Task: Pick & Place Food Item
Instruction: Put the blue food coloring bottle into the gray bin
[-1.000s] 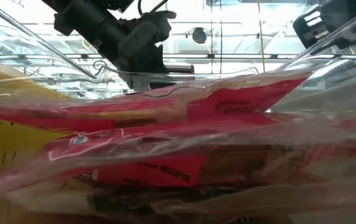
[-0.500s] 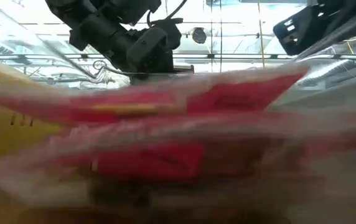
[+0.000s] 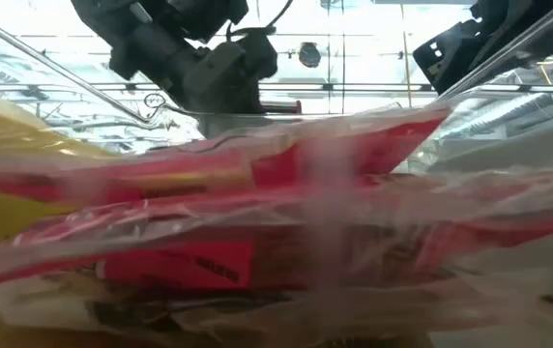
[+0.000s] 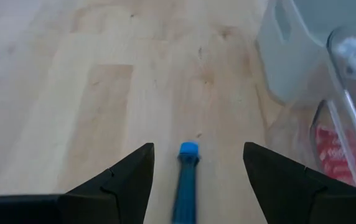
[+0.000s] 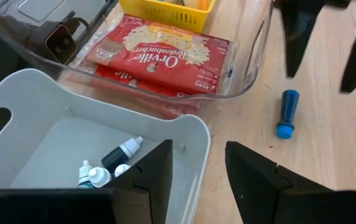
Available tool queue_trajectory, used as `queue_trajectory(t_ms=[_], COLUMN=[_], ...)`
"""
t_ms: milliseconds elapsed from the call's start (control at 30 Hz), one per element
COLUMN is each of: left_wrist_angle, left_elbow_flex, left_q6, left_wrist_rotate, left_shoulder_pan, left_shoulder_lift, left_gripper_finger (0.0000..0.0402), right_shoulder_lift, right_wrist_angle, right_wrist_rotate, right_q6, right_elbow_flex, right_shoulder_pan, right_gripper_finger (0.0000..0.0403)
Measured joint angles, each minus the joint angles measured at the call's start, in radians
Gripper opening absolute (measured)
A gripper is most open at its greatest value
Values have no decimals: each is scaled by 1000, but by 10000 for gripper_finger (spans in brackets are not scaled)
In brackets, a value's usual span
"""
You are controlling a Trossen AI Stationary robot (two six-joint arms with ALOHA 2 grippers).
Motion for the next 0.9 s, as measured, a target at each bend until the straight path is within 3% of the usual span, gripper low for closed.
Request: queue_trajectory(t_ms=[300, 533, 900], left_wrist_angle=[-208, -220, -164], left_elbow_flex=[1, 2, 2], left_q6=[153, 220, 217], left_wrist_rotate=[-147, -26, 13], left_shoulder_pan=[8, 35, 33], left_shoulder_lift=[-89, 17, 98], left_gripper_finger=[251, 250, 250], right_shoulder_lift=[0, 0, 0], right_wrist_angle=[33, 76, 117], right_wrist_rotate=[1, 2, 2], right_q6=[2, 3, 3], right_elbow_flex=[0, 0, 0], right_shoulder_pan=[-1, -13, -13], right_gripper_finger=[139, 139, 139])
